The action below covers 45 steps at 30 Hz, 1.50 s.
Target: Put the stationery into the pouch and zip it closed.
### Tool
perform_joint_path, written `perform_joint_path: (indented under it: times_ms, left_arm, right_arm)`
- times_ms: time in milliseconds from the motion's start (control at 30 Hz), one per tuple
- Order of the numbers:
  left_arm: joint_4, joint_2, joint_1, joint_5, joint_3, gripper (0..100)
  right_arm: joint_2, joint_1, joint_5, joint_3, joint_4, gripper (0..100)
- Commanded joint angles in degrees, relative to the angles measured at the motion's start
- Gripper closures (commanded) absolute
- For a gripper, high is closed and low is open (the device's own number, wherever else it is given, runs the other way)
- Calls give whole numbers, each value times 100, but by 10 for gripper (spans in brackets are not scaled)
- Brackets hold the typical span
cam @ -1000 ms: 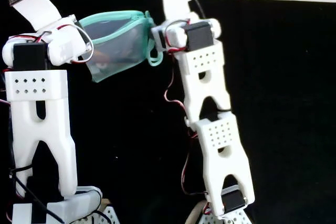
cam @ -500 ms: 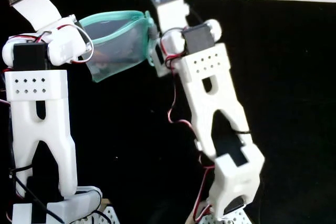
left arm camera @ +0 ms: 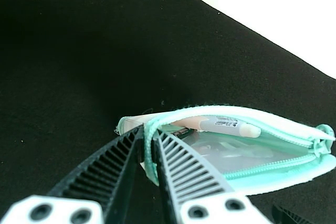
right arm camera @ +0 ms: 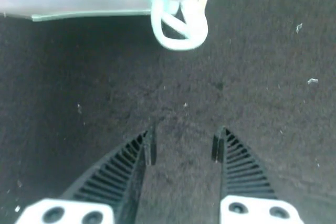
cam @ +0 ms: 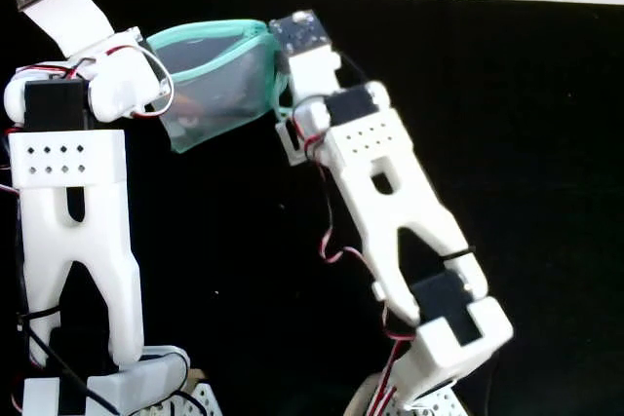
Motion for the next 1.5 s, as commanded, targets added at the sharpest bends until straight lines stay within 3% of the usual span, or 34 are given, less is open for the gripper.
perform_joint_path:
  times_ms: [0,600,1133,1467]
  left_arm:
    - [53,286,75,0,101,992]
    - [53,286,84,0,110,992]
    - [53,286,84,0,110,992]
    - [53,286,84,0,110,992]
  right_arm:
    - [-681,-48,-35,884,-1130,817]
    - [-866,365,-492,3380,-5974,817]
    - [-813,251,-501,4822,-9174,818]
    - [-813,-40,-501,5402,-9991,818]
